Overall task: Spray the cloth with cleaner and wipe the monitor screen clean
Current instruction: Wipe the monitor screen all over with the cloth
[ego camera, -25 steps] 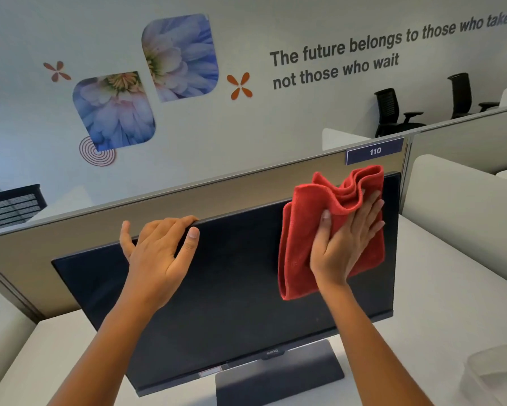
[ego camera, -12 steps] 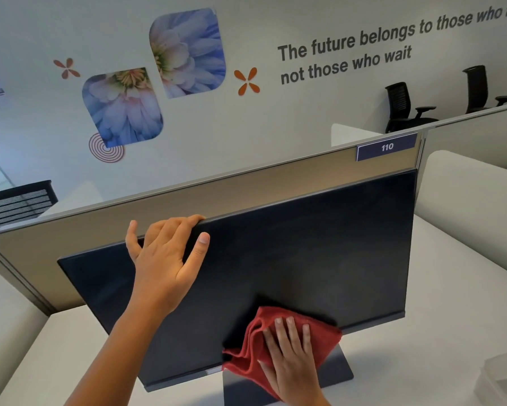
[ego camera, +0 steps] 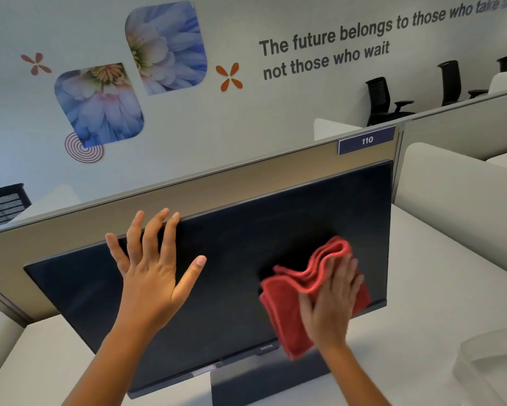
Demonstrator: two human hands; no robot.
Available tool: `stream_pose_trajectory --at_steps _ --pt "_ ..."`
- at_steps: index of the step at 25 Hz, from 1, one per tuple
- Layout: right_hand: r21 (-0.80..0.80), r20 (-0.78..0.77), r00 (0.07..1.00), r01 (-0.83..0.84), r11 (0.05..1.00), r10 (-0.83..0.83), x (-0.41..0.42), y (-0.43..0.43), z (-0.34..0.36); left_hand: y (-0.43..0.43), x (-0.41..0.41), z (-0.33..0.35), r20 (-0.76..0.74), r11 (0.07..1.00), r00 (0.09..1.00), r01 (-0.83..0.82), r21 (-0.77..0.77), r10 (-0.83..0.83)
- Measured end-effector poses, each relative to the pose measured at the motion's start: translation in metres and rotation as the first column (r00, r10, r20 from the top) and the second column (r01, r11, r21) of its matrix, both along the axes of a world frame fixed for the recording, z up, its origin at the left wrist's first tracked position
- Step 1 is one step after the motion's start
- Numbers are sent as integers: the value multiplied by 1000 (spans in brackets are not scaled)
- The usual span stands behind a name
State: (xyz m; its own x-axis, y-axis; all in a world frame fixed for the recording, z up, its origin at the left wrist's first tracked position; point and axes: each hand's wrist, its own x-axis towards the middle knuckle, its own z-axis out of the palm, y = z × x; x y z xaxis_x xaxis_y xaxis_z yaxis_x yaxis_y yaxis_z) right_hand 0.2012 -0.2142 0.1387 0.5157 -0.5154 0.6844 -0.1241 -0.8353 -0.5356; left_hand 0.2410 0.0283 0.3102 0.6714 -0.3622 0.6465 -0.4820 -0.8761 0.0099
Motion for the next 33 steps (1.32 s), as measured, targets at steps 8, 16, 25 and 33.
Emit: stream_pose_trajectory --at_steps 8,16,25,33 --pt "491 168 973 54 870 -155 17 -2 32 -3 0 2 7 998 999 38 -54 -38" --pt "-6 -280 955 -105 994 99 -23 138 -92 -4 -1 1 11 996 999 38 -83 -37" --pt "346 -188 981 26 938 43 -22 48 -59 -4 -1 1 27 994 998 51 -93 -49" --pt "551 -22 991 119 826 -129 -15 -27 -28 -4 -4 4 20 990 999 49 -134 -47"
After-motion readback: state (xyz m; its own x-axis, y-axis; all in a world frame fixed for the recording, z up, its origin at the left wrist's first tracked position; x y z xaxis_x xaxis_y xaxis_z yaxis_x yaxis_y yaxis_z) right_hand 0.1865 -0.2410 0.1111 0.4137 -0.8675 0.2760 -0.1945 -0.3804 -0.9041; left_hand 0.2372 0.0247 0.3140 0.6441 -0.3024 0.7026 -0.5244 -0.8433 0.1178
